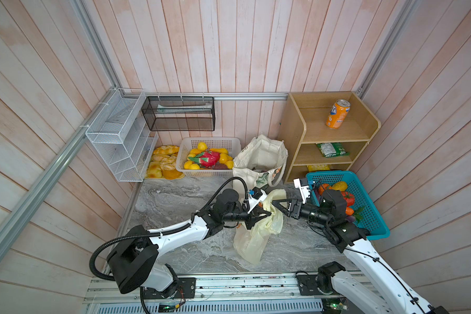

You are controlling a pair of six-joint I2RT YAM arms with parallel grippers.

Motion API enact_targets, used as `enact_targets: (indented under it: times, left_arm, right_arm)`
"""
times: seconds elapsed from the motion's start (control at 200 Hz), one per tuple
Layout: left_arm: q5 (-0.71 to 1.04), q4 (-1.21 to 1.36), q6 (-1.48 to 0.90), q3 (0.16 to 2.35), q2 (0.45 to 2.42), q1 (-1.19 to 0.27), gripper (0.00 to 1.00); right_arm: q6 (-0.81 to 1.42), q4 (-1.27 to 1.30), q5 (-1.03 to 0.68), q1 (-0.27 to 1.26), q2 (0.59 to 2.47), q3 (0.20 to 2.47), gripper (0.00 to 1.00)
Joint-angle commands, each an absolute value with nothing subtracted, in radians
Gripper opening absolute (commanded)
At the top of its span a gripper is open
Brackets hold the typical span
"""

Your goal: Place the mixed food into the grocery bags and tie them

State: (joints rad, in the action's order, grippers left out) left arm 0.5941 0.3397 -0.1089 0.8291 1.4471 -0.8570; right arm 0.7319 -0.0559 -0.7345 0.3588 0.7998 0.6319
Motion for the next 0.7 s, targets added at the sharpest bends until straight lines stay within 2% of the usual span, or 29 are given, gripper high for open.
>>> enact_targets:
  times: [0.0,0.335,0.525,0.605,0.695]
  left_arm:
    - [0.588,0.324,-0.084,0.827,1.427,-0.859,0.0]
    - [0.59,0.314,-0.084,0.828,1.424,-0.858,0.0]
    - [0.598,0.307,-0.083,0.839,1.432,-0.859,0.0]
    - [0.601,0.303,-0.059,0.842,1.436,-0.859,0.0]
    - [0.604,0.297,-0.054,0.846,1.436,-0.859,0.0]
  right_arm:
    - [0.712,-0.105,-0.705,0.381,0.812,0.679,0.59]
    - [0.689,-0.101,-0.582,0.521,0.911,0.722,0.57]
    - [0.689,-0.076,-0.537,0.591,0.965,0.749,0.53]
    - [0.69,-0.058,-0.537,0.606,0.991,0.749,0.43]
    - [0.699,-0.032,-0.538,0.605,1.013,0.741,0.23]
